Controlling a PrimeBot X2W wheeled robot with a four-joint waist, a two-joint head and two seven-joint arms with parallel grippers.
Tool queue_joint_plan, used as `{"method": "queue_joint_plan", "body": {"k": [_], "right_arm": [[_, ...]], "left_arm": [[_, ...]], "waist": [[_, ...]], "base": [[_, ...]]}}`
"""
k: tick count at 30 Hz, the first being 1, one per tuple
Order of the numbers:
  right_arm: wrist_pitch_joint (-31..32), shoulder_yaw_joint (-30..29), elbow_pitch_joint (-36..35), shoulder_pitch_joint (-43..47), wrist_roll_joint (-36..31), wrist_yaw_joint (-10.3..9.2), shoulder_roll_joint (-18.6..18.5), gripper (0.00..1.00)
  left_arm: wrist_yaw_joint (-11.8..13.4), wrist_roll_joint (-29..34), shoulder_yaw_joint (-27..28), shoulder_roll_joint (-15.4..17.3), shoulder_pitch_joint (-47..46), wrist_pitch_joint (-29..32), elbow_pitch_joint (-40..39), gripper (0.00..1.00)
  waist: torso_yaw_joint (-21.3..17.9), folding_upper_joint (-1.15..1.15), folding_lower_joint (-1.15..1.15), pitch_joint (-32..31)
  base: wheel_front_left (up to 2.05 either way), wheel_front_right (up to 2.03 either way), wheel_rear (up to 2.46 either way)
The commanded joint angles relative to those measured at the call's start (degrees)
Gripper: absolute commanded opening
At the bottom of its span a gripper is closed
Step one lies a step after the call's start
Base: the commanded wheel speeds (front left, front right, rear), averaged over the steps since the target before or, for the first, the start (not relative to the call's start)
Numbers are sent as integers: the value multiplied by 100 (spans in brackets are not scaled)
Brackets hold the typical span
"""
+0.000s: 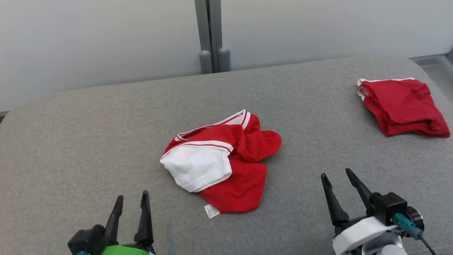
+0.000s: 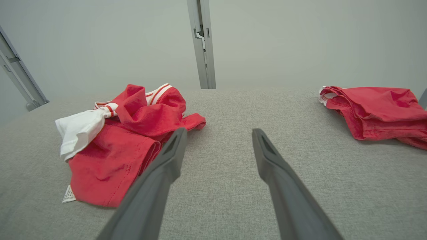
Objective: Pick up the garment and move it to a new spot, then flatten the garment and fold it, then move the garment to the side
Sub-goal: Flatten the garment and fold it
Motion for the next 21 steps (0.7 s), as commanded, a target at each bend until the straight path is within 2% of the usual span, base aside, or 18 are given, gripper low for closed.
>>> {"method": "queue_joint_plan", "body": {"k": [1, 13, 21], "right_arm": [[-25, -10, 16, -41, -22, -9, -20, 100], [-25, 22, 256, -372, -452, -9, -19, 100], [-18, 117, 1371, -1412, -1407, -9, -18, 100]], "left_arm": [[-18, 48, -1, -1, -36, -1, 8, 100], [-18, 89, -42, -8, -205, -1, -41, 100], [-18, 157, -179, -6, -502, -1, -58, 100]], "waist": [[4, 0, 0, 9], [139, 0, 0, 215], [502, 0, 0, 782]], "base": [[0, 0, 0], [0, 0, 0], [0, 0, 0]]}}
